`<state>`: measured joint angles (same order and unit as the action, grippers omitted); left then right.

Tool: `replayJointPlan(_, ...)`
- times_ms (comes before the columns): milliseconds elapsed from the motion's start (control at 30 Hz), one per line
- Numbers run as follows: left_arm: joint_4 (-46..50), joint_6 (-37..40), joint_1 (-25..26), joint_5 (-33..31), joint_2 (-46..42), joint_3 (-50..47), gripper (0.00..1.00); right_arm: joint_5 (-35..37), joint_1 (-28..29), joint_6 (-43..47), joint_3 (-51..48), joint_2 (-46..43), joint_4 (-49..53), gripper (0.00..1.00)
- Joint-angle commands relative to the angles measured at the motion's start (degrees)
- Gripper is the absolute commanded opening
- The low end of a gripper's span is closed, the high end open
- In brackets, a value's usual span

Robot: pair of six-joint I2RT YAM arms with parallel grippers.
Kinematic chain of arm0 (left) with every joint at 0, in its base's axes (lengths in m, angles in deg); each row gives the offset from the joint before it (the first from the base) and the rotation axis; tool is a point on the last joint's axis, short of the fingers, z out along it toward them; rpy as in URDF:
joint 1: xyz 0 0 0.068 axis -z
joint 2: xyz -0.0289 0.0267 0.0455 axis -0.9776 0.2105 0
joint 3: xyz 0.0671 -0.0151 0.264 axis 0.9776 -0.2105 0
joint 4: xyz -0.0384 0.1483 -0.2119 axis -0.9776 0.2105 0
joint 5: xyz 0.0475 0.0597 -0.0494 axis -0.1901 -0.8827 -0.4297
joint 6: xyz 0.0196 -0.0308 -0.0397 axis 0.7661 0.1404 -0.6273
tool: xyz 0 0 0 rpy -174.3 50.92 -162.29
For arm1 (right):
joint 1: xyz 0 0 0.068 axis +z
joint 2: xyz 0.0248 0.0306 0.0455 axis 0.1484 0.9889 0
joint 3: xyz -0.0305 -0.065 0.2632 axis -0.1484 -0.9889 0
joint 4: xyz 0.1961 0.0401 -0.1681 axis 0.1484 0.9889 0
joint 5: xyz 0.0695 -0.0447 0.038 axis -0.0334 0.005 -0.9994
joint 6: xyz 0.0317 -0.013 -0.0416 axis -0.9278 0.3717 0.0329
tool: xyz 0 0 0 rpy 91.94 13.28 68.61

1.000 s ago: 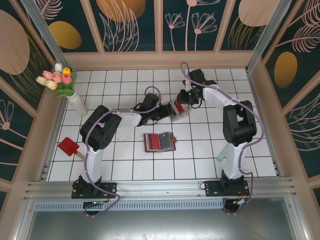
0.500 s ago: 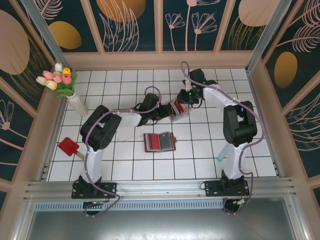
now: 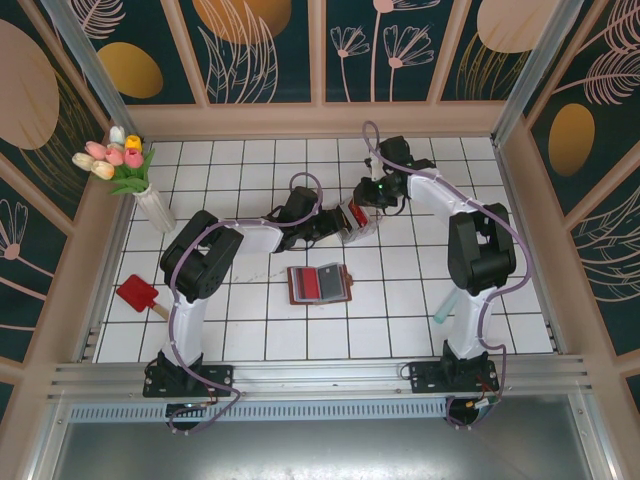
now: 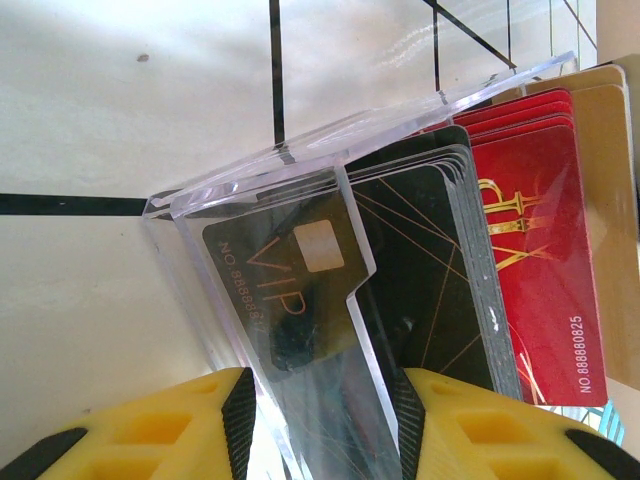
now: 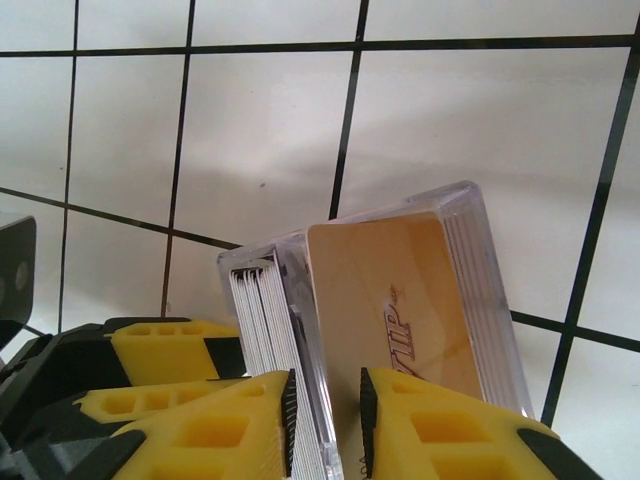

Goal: Put the credit cards into the card holder

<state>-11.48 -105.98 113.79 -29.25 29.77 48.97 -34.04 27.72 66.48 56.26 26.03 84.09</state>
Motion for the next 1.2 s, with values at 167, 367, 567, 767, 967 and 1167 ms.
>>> replayJointPlan(167,4.8,1.39,-0.08,0.03,1.25,-0.88,0.44,-0.74,-0.1,-0.02,0.79,-1.53,1.61,0.25)
replayJointPlan(367,4.65,1.31,-0.02,0.03,1.22,-1.01,0.43,0.33,-0.11,0.21,0.97,-1.01,1.88,0.24)
replayJointPlan(567,4.71,1.31,-0.08,0.03,1.21,-0.97,0.43,1.68,-0.13,0.01,0.61,-1.31,1.88,0.09)
replayJointPlan(767,4.75,1.44,-0.03,0.12,1.28,-0.93,0.44,1.59,-0.2,-0.13,0.29,-2.02,1.81,0.05)
replayJointPlan(967,4.61,1.29,-0.01,0.12,1.19,-1.24,0.43,0.01,-1.16,-0.94,-0.41,-3.76,1.11,0.02)
replayJointPlan(1167,4.62,1.36,-0.08,0.12,1.2,-1.15,0.43,-0.33,-2.21,-1.46,-1.61,-5.72,0.68,0.01)
